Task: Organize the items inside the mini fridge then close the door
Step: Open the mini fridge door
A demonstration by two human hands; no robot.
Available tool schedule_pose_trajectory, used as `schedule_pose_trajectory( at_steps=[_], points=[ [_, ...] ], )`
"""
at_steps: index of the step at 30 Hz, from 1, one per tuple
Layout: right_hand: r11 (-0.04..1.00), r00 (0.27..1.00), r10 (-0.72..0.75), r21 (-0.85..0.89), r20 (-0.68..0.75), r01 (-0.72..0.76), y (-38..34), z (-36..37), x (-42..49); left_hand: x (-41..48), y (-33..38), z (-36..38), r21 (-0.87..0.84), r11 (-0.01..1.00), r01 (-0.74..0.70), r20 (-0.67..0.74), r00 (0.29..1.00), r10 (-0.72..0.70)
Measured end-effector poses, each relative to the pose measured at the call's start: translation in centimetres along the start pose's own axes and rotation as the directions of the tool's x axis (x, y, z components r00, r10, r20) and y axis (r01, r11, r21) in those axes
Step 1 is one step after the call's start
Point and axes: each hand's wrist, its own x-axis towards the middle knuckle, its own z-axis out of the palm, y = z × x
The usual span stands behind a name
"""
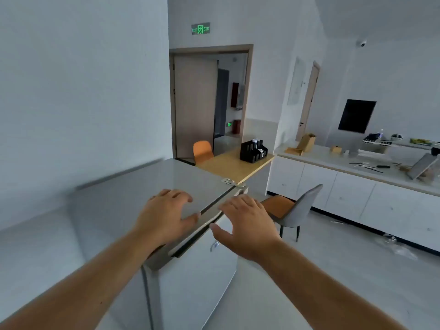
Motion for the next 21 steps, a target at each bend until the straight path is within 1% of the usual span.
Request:
schedule_pose_trajectory(
  at_steps=[2, 4, 7, 9, 12, 16, 19, 21],
  points=[
    [0.999, 0.998, -0.041, 0.030, 0.045, 0.040, -1.3, 1.3, 0.4, -0.2, -1.7, 0.6, -0.027, 1.000, 0.009, 0.040, 0.999, -0.008],
    [0.995, 0.995, -0.077, 0.060, 0.058, 0.073, -2.8, 2.8, 0.4, -0.6, -3.3, 1.6, -0.042, 0.999, 0.008, 0.087, 0.996, -0.004],
    [0.984, 0.988, -0.154, 0.092, 0.030, 0.151, -4.6, 4.7, 0.5, -1.1, -4.9, 3.1, -0.077, 0.997, 0.017, 0.146, 0.989, -0.006],
    [0.974, 0.979, -0.202, 0.110, 0.005, 0.200, -5.3, 5.8, 0.5, -1.3, -5.5, 3.7, -0.127, 0.991, 0.052, 0.167, 0.985, -0.031],
    [0.958, 0.968, -0.248, 0.143, -0.027, 0.249, -6.5, 7.1, 0.3, -1.4, -6.0, 4.3, -0.165, 0.984, 0.061, 0.143, 0.989, -0.037],
    [0.950, 0.971, -0.232, 0.203, -0.055, 0.238, -7.1, 7.9, 0.1, -1.5, -6.0, 4.5, -0.153, 0.987, 0.054, 0.120, 0.992, -0.036],
    [0.949, 0.973, -0.219, 0.216, -0.069, 0.229, -7.2, 8.1, 0.0, -1.6, -6.0, 4.5, -0.140, 0.988, 0.066, 0.150, 0.988, -0.045],
    [0.948, 0.971, -0.235, 0.210, -0.049, 0.240, -7.2, 8.3, -0.1, -1.5, -5.9, 4.5, -0.124, 0.991, 0.059, 0.168, 0.985, -0.038]
  ],
)
